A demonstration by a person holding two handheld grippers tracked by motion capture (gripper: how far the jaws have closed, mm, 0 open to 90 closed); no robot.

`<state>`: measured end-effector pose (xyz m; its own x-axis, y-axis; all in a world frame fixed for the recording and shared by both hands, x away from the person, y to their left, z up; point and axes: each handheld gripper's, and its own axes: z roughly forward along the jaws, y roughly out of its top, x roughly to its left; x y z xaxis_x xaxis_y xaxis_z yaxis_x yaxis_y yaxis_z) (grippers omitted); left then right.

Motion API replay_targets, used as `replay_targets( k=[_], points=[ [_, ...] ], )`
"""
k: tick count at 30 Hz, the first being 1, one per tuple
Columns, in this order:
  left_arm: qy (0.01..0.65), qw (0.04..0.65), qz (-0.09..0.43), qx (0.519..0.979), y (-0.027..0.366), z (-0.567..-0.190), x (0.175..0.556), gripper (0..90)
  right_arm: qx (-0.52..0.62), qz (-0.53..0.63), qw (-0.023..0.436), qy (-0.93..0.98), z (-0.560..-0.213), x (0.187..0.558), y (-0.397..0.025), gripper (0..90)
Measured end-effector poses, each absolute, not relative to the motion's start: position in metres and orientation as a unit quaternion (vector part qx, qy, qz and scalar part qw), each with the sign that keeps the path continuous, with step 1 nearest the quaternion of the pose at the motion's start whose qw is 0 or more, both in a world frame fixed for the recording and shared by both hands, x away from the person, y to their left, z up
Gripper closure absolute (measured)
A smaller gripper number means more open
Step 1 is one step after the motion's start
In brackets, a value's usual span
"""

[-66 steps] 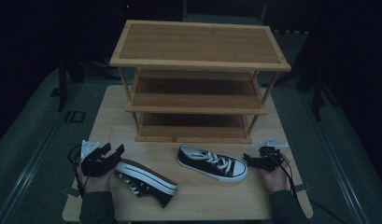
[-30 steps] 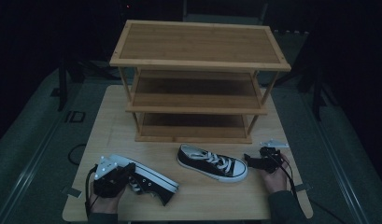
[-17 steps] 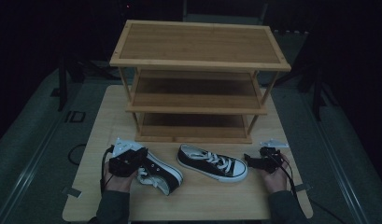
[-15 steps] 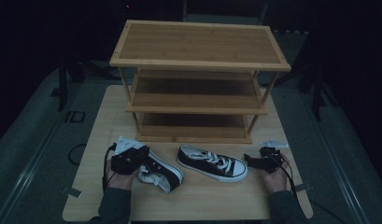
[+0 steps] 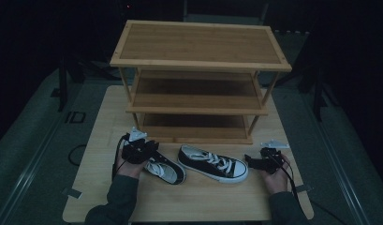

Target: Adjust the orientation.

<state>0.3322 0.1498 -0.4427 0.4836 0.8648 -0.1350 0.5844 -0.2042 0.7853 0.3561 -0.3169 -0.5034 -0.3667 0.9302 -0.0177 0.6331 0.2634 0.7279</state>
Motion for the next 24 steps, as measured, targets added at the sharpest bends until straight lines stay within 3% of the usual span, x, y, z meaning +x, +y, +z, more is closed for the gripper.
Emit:
replay_targets(
  k=[5,16,24],
  points=[
    [0.487,0.417,0.171,0.748,0.1475,-0.4453,0.3325,74.6,0.514,0.323,0.23,0.761,-0.5034,0.3561,-0.3169,10.5],
    [0.489,0.425,0.163,0.744,0.1434,-0.4482,0.3338,63.3,0.514,0.323,0.23,0.761,-0.5034,0.3562,-0.317,10.5],
    [0.497,0.41,0.167,0.746,0.1425,-0.4472,0.3295,63.3,0.515,0.323,0.23,0.76,-0.5033,0.356,-0.3172,11.2]
  ],
)
